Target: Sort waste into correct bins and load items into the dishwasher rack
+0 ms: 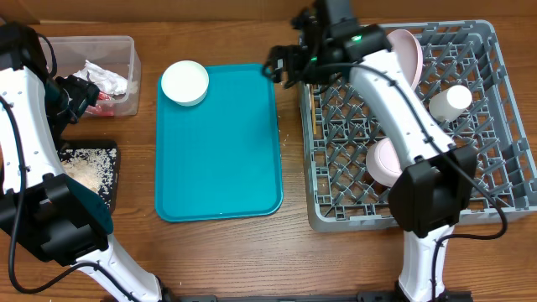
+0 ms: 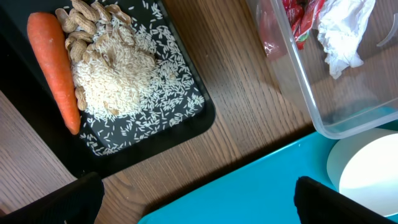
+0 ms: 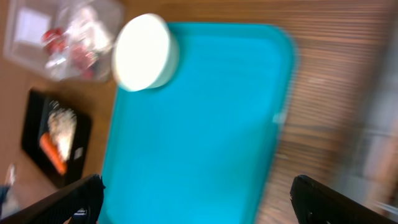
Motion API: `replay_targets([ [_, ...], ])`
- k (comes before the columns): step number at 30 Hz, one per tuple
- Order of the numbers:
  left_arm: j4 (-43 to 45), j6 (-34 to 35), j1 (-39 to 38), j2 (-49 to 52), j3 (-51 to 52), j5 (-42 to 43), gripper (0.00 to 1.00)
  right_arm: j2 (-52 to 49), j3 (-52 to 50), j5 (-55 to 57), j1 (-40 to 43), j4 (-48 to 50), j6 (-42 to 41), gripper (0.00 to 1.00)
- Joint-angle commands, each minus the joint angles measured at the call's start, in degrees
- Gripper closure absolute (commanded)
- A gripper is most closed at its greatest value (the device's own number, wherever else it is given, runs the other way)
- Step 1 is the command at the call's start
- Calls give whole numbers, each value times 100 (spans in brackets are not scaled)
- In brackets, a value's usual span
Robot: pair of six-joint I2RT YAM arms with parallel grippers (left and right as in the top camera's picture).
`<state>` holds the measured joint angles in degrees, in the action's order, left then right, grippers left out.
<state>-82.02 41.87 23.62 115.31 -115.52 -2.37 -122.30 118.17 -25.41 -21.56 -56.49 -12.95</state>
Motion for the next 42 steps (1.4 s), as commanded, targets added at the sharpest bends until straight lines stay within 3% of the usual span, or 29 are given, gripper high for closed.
replay_targets([
  [1,2,57,-39,20,9,-63,0,260,188,-232,-444,177,-61,0],
  [11,2,57,-39,20,9,-63,0,260,186,-118,-1209,459,-59,0],
  [17,2,57,-39,20,9,-63,0,260,186,649,-1309,457,-59,0],
  [22,2,57,-39,20,9,-63,0,260,186,2181,-1281,450,-59,0],
  [29,9,83,-39,20,9,-35,0,260,186,2299,-1266,442,-59,0],
  [36,393,358,-39,20,9,501,0,260,186,2299,-1266,437,-61,0],
  [39,83,323,-39,20,9,898,0,260,186,2297,-1266,437,-59,0],
  [41,-63,2,-48,22,9,1596,5,260,186,2297,-1266,437,-59,0],
  [42,28,-487,-81,22,9,2074,9,260,186,2299,-1266,437,-59,0],
])
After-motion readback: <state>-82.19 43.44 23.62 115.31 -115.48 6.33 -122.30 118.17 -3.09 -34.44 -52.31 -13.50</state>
